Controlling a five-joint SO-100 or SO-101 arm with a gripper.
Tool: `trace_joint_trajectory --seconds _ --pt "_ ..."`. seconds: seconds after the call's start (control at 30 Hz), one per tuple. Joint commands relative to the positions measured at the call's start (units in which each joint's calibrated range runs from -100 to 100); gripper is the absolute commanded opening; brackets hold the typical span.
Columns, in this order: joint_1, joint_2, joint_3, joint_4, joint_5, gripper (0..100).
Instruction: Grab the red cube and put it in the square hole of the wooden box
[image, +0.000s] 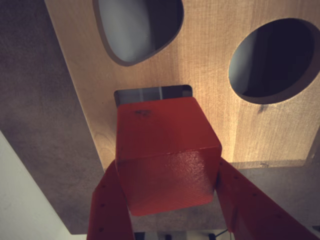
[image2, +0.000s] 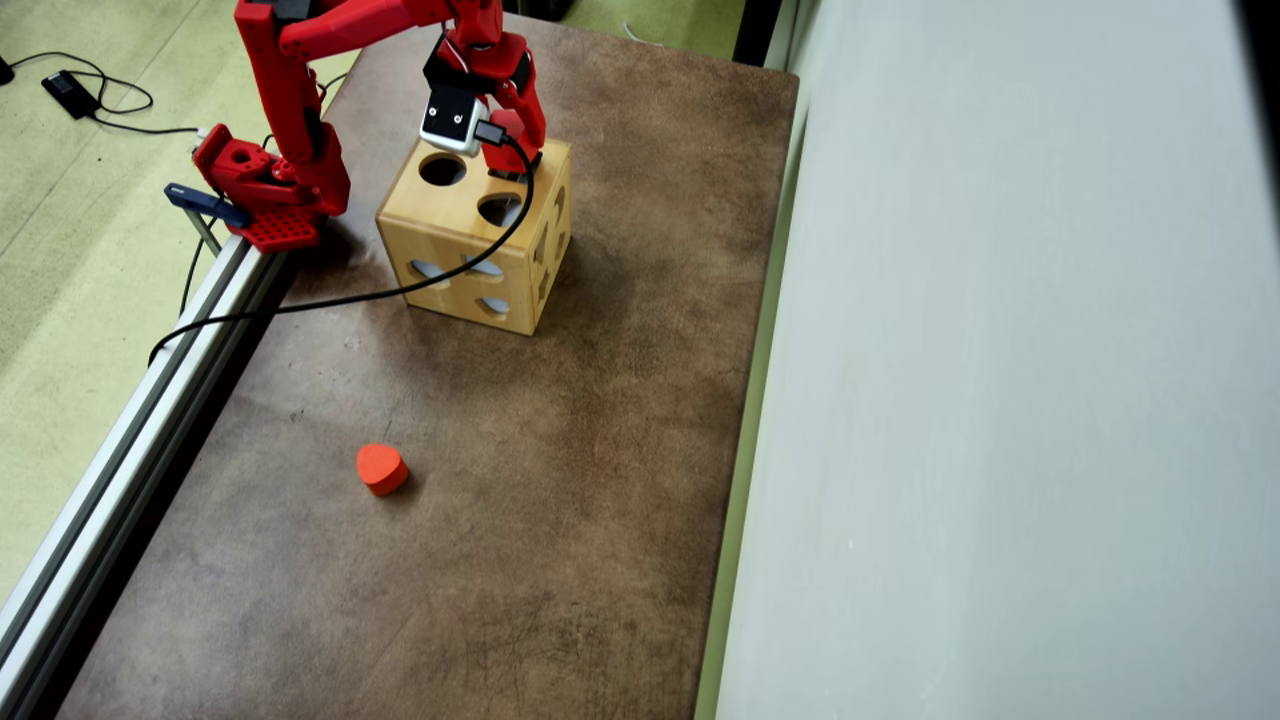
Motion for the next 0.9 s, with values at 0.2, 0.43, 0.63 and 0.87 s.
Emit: trace_joint_trajectory --seconds 0.2,0.43,0.63,0.87 --pt "2.79 -0.37 -0.25 -0.63 0.34 3" --pt "2.13 2.43 -0.43 -0.63 0.39 3" --pt "1.61 2.51 -0.52 -0.71 0.39 3" --pt "-1.59 2.60 -0.52 -0.79 0.39 3"
